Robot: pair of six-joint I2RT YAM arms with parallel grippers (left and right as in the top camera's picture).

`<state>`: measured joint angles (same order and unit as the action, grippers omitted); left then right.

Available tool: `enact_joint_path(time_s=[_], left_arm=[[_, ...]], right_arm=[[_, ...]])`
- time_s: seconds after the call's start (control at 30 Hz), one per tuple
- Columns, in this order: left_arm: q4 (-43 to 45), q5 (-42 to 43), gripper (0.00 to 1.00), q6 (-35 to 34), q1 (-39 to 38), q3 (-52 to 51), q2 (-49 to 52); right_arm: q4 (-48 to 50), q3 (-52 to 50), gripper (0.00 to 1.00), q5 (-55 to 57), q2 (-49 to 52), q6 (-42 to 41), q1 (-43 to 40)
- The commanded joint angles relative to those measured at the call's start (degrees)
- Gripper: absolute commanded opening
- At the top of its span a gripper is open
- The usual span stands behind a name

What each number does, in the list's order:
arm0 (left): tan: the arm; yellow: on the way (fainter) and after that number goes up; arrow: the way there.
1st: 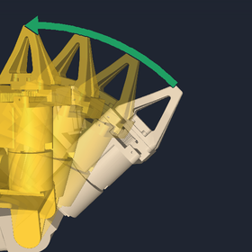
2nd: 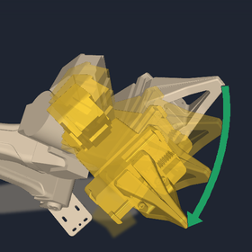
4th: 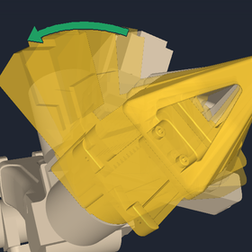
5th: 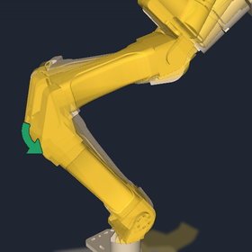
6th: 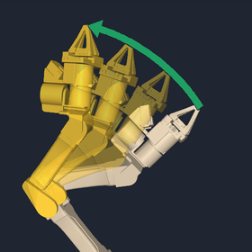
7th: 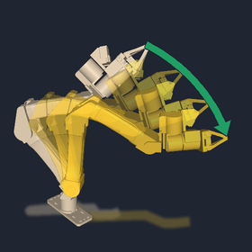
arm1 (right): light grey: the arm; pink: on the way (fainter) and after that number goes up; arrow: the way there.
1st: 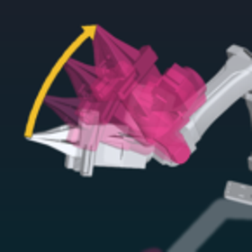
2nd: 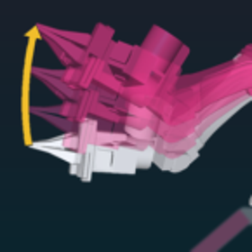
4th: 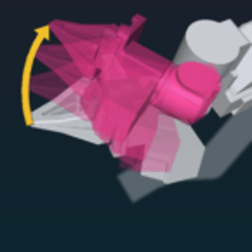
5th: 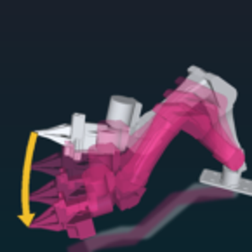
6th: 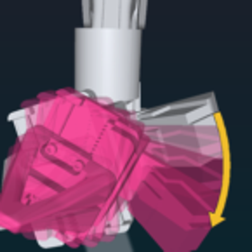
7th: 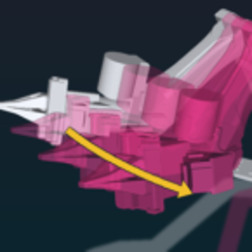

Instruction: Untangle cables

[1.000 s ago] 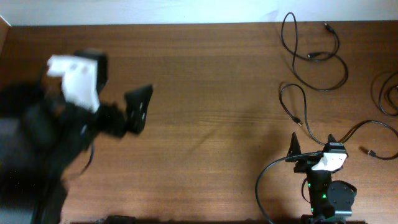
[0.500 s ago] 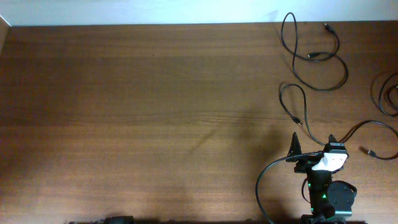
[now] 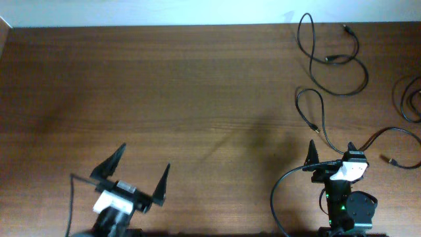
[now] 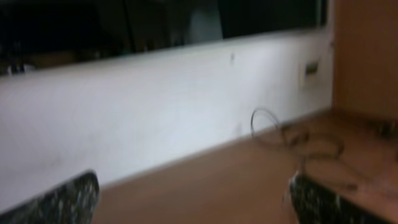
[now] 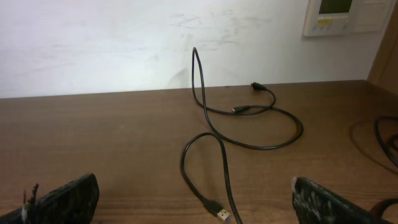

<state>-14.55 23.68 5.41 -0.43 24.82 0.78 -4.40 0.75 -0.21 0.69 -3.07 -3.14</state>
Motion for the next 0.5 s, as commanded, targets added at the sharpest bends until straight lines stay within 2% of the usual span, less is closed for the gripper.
enact_joint_path(time_s=[0.0,0.07,0.27,0.37,0.47], left_arm=[[11.04,-5.57,0.99,2.19,-0.17,-13.25,-0.44],[14.53,-9.6,0.99,2.16,-0.17,-17.94,-0.44],[14.34,-23.06,0.99,2.19,-0.17,-23.32,-0.48],[9.53,-24.57,0.99,2.19,-0.17,-24.3,-0.48],[9.75,-25.03,0.99,2.32,-0.15,-24.3,-0.5]], right_arm=[[-0.17,-0.44,0.98,0.48,-0.48,-0.13,-0.37],[-0.17,-0.44,0.99,0.5,-0.48,-0.13,-0.37],[-0.17,-0.44,0.99,0.5,-0.48,-0.15,-0.37],[-0.17,-0.44,0.98,0.48,-0.48,-0.13,-0.37],[-0.17,-0.44,0.98,0.48,-0.48,-0.13,-0.37]])
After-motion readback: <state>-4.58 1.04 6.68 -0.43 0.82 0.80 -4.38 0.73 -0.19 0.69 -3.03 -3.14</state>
